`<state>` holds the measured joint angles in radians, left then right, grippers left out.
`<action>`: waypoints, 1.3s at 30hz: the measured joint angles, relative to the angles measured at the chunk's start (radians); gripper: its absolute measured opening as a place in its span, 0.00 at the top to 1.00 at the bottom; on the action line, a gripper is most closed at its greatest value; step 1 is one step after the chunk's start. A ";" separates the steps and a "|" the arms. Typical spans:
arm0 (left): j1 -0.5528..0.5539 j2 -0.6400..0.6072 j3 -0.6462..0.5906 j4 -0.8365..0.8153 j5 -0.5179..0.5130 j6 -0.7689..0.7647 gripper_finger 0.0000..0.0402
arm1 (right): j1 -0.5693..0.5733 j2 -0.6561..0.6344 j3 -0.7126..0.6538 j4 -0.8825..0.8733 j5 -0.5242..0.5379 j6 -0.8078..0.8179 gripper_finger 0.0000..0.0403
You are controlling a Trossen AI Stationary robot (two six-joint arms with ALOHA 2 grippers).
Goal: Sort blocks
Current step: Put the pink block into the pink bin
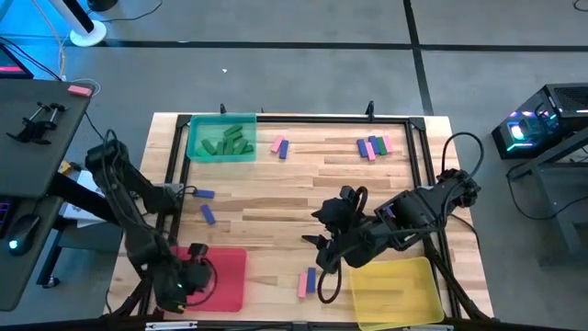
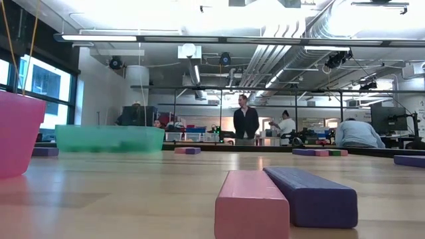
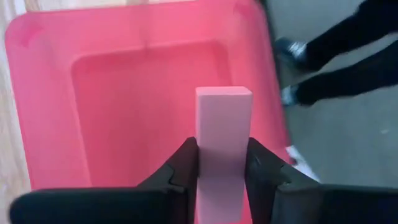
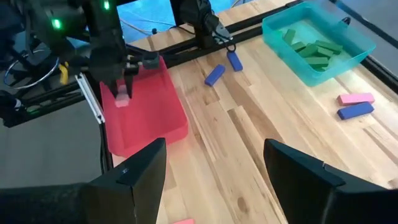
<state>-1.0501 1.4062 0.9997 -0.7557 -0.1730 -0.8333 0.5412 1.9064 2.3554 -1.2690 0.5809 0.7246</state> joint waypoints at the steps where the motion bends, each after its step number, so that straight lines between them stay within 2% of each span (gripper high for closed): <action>1: 0.007 0.021 0.000 -0.002 0.008 0.018 0.79 | -0.003 0.000 0.000 0.000 -0.007 0.000 0.40; 4: 0.031 0.055 0.001 -0.001 0.046 0.018 0.71 | -0.008 0.000 0.000 0.000 -0.031 0.000 0.40; 6: 0.056 0.065 0.005 0.005 0.078 -0.038 0.66 | -0.010 0.000 0.000 0.000 -0.042 0.000 0.40; 11: 0.108 0.047 0.005 -0.001 0.170 -0.071 0.51 | -0.010 0.000 0.000 0.000 -0.048 0.000 0.40; 15: 0.166 0.006 0.017 -0.026 0.235 -0.013 0.41 | -0.009 0.000 0.000 0.001 -0.072 0.000 0.40; 18: 0.242 -0.033 0.094 -0.075 0.217 0.071 0.38 | -0.003 -0.001 0.000 0.002 -0.106 0.000 0.40; 22: 0.354 -0.017 0.292 -0.122 0.074 0.443 0.39 | 0.016 -0.013 -0.001 0.014 -0.118 0.000 0.40; 24: 0.416 0.034 0.397 -0.129 -0.008 0.638 0.39 | 0.027 -0.025 -0.001 0.019 -0.109 0.000 0.40; 26: 0.479 0.108 0.487 -0.127 -0.035 0.819 0.39 | 0.040 -0.037 -0.001 0.029 -0.082 0.001 0.40; 29: 0.552 0.239 0.604 -0.124 -0.020 1.054 0.39 | 0.066 -0.065 -0.001 0.076 -0.004 0.001 0.40; 33: 0.588 0.403 0.698 -0.065 0.021 1.336 0.39 | 0.110 -0.109 -0.001 0.170 0.180 -0.048 0.40; 36: 0.583 0.497 0.713 0.031 0.088 1.526 0.40 | 0.138 -0.135 -0.001 0.225 0.321 -0.083 0.40; 39: 0.563 0.581 0.713 0.114 0.145 1.667 0.40 | 0.149 -0.155 -0.001 0.241 0.391 -0.097 0.40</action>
<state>-0.4872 1.9869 1.7123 -0.6420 -0.0279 0.8339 0.6902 1.7515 2.3547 -1.0283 0.9715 0.6278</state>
